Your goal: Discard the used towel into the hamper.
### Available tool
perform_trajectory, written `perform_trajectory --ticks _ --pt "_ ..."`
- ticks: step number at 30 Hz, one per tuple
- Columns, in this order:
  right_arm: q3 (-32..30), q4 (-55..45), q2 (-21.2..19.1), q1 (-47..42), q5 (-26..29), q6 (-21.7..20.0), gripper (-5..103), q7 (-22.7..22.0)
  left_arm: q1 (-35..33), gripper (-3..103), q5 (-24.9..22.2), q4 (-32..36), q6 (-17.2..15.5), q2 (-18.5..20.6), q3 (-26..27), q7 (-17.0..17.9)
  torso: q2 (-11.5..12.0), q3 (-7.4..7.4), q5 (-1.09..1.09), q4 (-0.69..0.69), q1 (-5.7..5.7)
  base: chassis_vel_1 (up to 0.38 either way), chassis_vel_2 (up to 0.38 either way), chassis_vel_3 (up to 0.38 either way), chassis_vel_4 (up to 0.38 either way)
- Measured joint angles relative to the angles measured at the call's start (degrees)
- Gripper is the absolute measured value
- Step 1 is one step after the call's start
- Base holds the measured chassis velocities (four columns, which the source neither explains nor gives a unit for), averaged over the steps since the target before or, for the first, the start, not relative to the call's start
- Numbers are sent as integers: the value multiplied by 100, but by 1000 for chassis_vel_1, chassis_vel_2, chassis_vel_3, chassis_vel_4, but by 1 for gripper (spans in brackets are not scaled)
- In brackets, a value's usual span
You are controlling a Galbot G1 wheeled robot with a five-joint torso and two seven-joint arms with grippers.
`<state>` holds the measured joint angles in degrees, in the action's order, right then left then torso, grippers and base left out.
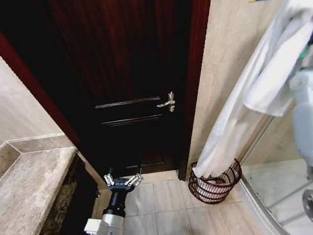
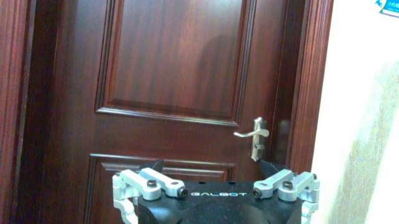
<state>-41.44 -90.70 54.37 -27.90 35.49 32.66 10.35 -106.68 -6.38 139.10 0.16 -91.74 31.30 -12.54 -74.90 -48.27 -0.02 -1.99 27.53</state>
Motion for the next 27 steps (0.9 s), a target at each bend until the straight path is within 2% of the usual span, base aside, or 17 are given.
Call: perform_trajectory --ticks 21,27 --pt "-330 -239 674 -1391 -244 271 5 100 0 100 0 0 0 0 0 0 0 0 1 -1 0 0 0 0 0" --pt "-355 -349 894 -2023 -354 387 5 120 0 100 0 0 0 0 0 0 0 0 4 -2 0 0 0 0 0"
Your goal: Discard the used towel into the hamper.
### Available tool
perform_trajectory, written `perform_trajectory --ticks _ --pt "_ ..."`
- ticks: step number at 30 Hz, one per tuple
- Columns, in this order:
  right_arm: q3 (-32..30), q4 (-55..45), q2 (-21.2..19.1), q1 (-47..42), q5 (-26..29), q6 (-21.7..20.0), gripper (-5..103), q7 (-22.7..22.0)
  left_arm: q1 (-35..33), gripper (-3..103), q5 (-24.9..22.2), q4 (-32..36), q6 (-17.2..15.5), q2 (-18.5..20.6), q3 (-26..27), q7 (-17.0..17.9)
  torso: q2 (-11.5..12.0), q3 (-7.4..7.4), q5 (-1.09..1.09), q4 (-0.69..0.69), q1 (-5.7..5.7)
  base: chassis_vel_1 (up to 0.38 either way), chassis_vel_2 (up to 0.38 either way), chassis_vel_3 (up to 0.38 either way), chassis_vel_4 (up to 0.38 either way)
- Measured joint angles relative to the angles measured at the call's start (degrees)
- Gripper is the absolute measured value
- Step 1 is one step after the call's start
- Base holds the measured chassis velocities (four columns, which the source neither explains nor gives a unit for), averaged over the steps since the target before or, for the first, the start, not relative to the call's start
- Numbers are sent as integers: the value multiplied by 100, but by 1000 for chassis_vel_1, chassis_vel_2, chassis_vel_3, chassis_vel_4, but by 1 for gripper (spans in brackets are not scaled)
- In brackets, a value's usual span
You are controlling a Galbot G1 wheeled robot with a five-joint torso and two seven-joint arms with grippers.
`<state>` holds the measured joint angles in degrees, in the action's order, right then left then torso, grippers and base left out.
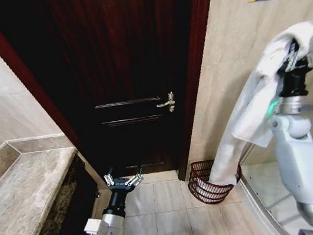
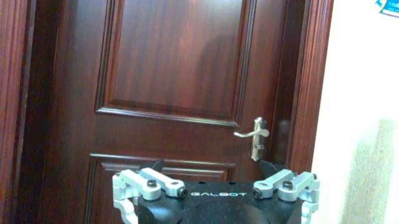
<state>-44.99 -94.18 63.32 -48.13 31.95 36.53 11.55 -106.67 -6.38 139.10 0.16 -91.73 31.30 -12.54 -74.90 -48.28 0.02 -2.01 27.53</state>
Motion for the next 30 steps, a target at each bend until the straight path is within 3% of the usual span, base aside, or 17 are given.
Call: perform_trajectory --ticks 12,30 --pt "-127 -55 329 -705 -124 182 5 56 0 100 0 0 0 0 0 0 0 0 -3 0 0 0 0 0 0" --pt "107 465 688 -1093 -267 607 5 277 -1 100 0 0 0 0 0 0 0 0 -1 0 0 0 0 0 0"
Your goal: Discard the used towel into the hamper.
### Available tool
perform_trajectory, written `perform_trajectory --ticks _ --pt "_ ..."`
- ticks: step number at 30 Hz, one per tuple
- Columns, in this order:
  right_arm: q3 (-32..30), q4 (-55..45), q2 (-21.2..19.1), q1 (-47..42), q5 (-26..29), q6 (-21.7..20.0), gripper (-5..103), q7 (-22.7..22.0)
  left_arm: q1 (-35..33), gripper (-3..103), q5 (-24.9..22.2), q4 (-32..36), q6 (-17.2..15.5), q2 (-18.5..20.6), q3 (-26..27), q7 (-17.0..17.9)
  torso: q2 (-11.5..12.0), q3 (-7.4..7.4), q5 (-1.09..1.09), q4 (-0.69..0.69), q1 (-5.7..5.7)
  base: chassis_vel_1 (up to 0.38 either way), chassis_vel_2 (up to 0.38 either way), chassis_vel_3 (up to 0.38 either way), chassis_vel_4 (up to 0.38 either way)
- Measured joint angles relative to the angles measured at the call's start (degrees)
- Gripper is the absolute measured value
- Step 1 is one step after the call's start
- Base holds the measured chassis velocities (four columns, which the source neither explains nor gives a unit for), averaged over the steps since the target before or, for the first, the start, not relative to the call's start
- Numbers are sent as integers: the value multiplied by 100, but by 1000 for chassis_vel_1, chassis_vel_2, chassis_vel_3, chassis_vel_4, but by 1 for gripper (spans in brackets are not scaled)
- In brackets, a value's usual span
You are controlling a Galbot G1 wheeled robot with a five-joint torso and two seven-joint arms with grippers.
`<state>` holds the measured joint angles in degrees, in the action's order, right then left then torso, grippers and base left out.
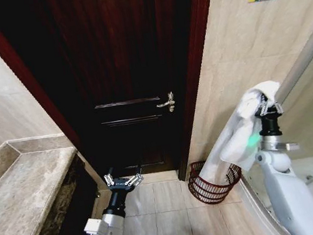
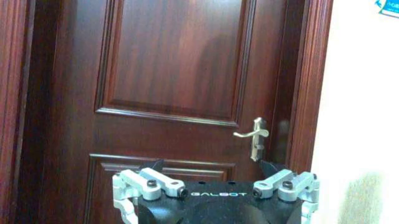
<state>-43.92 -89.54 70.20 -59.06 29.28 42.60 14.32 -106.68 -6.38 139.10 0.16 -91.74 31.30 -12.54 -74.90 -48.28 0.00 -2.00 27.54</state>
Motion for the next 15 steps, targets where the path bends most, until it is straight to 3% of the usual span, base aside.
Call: perform_trajectory --ticks 10,15 --pt "290 -42 176 -21 -73 19 5 -3 0 100 0 0 0 0 0 0 0 -1 -1 1 0 0 0 0 0" --pt "558 -460 284 -52 3 -257 5 -320 0 100 0 0 0 0 0 0 0 0 -1 0 0 0 0 0 0"
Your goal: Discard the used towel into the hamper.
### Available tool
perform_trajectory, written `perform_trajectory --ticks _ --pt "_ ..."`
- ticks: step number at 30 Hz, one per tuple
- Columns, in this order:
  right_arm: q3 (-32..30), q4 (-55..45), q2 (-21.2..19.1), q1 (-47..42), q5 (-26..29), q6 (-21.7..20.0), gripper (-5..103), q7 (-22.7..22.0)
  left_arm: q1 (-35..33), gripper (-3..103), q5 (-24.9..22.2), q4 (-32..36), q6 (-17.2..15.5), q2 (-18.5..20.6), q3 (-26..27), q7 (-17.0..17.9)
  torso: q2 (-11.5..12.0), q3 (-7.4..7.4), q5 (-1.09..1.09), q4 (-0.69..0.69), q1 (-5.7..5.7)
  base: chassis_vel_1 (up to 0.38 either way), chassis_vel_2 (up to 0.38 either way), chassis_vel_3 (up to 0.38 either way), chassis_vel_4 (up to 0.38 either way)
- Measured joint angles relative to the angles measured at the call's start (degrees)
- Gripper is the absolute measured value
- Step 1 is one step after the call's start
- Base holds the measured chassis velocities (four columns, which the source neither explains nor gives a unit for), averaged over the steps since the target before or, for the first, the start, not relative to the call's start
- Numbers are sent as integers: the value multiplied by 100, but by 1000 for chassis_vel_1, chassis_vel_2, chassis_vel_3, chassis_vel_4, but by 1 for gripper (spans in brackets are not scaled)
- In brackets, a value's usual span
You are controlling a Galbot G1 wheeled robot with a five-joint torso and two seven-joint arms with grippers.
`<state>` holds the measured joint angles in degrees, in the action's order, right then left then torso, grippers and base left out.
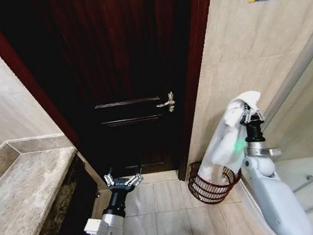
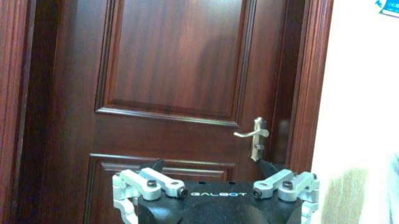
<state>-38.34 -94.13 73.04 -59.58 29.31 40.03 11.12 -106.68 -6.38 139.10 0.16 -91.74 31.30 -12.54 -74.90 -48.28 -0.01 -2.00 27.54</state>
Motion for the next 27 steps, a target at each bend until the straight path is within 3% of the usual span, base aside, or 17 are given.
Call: perform_trajectory --ticks 12,27 --pt "234 -325 1 108 124 -258 5 -278 0 100 0 0 0 0 0 0 0 1 -1 -1 0 0 0 0 0" --pt "-316 1310 -185 28 231 343 5 249 0 100 0 0 0 0 0 0 0 0 1 0 0 0 0 0 0"
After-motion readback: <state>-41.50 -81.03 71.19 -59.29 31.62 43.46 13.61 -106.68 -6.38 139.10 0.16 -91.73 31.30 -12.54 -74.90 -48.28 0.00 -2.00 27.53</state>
